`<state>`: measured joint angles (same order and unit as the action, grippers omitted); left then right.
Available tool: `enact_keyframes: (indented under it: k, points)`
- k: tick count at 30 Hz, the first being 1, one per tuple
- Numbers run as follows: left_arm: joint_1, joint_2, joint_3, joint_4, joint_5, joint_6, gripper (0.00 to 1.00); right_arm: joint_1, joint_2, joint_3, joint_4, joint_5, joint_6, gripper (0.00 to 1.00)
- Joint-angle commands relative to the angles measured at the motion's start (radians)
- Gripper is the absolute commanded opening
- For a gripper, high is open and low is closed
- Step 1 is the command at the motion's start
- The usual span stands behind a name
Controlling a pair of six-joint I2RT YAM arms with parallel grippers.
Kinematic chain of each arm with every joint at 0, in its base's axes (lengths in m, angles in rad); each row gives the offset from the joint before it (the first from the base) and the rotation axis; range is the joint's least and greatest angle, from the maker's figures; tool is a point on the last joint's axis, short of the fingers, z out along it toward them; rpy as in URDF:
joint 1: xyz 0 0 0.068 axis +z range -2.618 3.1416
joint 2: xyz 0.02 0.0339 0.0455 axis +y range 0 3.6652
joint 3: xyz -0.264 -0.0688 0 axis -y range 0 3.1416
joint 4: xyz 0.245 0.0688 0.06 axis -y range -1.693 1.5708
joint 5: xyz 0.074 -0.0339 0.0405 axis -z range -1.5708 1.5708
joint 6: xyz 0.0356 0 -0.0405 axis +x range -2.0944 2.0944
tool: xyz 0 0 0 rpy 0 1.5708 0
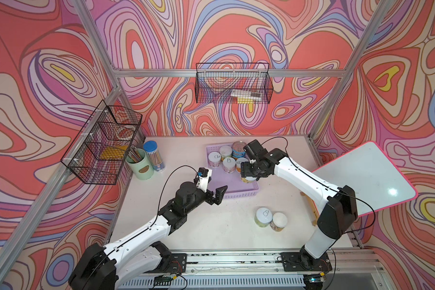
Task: Put the canned food in the basket
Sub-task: Place the canned food in the basket.
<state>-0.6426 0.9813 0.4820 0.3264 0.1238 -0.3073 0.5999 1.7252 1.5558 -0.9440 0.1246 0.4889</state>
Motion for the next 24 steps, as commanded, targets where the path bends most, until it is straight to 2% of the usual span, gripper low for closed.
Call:
enact_keyframes:
  k: [1,5,9,12,16,21,24]
  points:
    - [0.026,-0.065,-0.029,-0.075,-0.037,-0.015,0.99,0.009,0.024,0.043,0.128,-0.097,-0.127,0.0]
    - [0.038,-0.135,-0.049,-0.129,-0.065,-0.007,0.99,0.009,0.101,0.089,0.171,-0.156,-0.201,0.0]
    - [0.041,-0.183,-0.061,-0.168,-0.087,-0.007,0.99,0.009,0.123,0.095,0.265,-0.204,-0.211,0.0]
    - [0.043,-0.213,-0.066,-0.192,-0.106,-0.007,0.99,0.01,0.142,0.119,0.299,-0.201,-0.198,0.0]
    - [0.052,-0.245,-0.074,-0.217,-0.129,-0.013,0.99,0.009,0.124,0.086,0.467,-0.19,-0.18,0.0]
    - [0.101,-0.259,-0.072,-0.229,-0.086,-0.027,0.99,0.009,0.146,0.08,0.595,-0.21,-0.309,0.0]
    - [0.153,-0.253,-0.068,-0.229,-0.037,-0.047,0.99,0.009,0.175,0.125,0.573,-0.216,-0.364,0.0]
